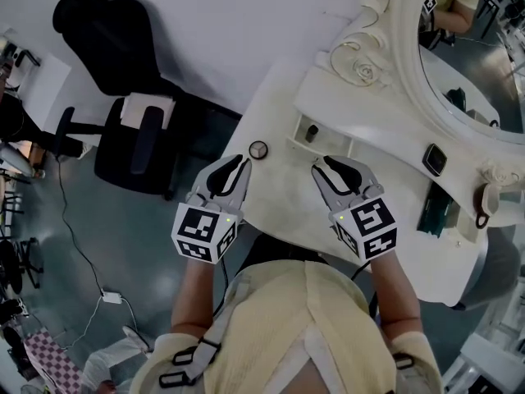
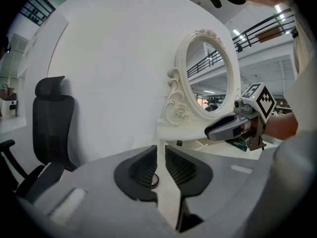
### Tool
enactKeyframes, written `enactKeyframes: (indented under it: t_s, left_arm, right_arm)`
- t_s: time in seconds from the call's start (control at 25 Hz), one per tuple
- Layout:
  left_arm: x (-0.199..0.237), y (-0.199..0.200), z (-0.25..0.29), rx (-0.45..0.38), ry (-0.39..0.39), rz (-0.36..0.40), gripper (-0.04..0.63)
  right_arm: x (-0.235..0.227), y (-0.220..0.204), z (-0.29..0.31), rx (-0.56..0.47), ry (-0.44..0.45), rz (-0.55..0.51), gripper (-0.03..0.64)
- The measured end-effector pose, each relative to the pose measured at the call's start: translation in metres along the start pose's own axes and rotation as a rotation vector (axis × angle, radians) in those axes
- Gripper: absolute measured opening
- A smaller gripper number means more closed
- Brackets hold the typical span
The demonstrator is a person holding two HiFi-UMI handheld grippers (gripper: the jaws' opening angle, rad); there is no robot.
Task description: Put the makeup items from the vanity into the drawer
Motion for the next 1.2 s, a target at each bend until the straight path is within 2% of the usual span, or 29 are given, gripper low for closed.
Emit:
enactKeyframes:
  t_s: [0.36, 0.64, 0.92, 1.2]
  left_arm:
    - [0.01, -0.019, -0.024, 0.032, 0.066, -0.043, 0.055]
    - [0.031, -0.036, -0.042, 0.049, 0.126, -0.086, 0.055]
    - [0.052, -0.05, -0.051, 0.06, 0.147, -0.127, 0.055]
    - [0.069, -0.06, -0.043, 0.082, 0.12, -0.147, 0.055]
  right_arm:
    - [0.019, 0.007, 0.021, 0.006, 0.085, -0.033, 0.133]
    - [0.035, 0.009, 0.055, 0.059, 0.148, -0.061, 0.174]
    - [0.05, 0.008, 0.093, 0.115, 0.163, -0.066, 0.21]
    - [0.059, 0.001, 0.129, 0.185, 0.122, -0.061, 0.229]
Point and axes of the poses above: the fingertips, and each gripper's own axes: z forward along the fingers, x to its left, y out of its top, the point moved 8 cm from there along -z, backward along the fingers, and after that the axes turned 4 degrees about y, right-handed, at the moved point
